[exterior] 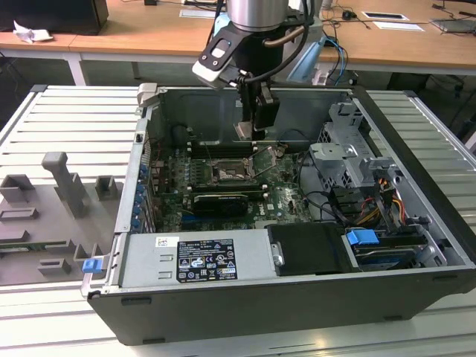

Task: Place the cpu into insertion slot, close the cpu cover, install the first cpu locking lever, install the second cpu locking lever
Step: 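Place the cpu into insertion slot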

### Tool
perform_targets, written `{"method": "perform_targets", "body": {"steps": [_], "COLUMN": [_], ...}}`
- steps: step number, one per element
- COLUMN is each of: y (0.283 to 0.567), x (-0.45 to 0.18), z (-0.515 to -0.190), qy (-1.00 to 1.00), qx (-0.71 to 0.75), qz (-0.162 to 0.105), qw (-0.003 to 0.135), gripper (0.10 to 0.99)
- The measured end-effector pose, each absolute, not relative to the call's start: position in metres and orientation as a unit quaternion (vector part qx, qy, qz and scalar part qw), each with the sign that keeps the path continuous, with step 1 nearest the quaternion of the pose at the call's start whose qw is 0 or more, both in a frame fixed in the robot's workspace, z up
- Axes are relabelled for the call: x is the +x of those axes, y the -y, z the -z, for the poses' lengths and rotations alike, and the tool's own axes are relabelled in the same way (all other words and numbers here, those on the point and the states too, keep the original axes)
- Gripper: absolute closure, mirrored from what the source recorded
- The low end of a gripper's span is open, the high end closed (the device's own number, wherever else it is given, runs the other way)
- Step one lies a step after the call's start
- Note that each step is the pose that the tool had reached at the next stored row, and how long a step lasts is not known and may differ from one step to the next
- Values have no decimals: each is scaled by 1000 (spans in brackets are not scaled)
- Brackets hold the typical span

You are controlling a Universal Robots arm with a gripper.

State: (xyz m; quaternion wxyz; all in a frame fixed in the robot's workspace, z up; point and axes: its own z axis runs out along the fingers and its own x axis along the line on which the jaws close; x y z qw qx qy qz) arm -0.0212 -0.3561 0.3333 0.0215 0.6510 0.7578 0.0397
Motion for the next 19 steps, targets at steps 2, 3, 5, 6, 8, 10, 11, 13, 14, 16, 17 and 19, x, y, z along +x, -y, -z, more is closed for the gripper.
{"method": "perform_targets", "body": {"steps": [2,3,5,6,8,10,11,13,14,16,17,19], "y": [356,356,356,356,356,356,356,356,356,356,356,356], "x": [-21,-21,-21,-21,-21,-21,-21,-21,-21,-21,-21,-21], "z": [-333,-333,-332,-332,-330,-327,-326,-324,-324,-323,-323,-322], "qy": [-743,-738,-728,-725,-717,-717,-717,-717,-717,-717,-717,-717], "qx": [668,673,684,687,695,695,695,695,695,695,695,695], "qz": [-39,-39,-39,-38,-38,-38,-38,-38,-38,-38,-38,-38], "qw": [22,23,23,23,24,23,23,23,23,23,23,23], "gripper": [557,557,557,557,557,557,557,557,557,557,557,557]}}
